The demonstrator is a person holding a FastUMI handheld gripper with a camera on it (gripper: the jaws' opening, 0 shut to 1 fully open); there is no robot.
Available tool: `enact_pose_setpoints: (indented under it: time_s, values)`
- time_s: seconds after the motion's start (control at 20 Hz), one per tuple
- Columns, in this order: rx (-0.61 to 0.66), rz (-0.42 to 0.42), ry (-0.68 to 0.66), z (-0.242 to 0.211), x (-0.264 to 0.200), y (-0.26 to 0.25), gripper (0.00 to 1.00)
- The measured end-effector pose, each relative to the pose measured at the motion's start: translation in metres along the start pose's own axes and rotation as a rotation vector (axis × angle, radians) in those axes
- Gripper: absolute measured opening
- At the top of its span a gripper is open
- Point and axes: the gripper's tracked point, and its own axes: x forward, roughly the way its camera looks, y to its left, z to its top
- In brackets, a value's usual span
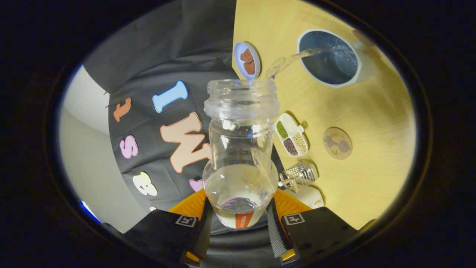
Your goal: Take the bottle from table, then pour the juice into the cup, finally place the bottle on the coaster
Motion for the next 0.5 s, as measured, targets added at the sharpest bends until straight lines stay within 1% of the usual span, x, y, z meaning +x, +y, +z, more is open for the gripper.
enact_pose_setpoints:
  time_s: [0.5]
  values:
    - [0.140, 0.011, -0.049, 0.002, 0.009, 0.011, 0.69]
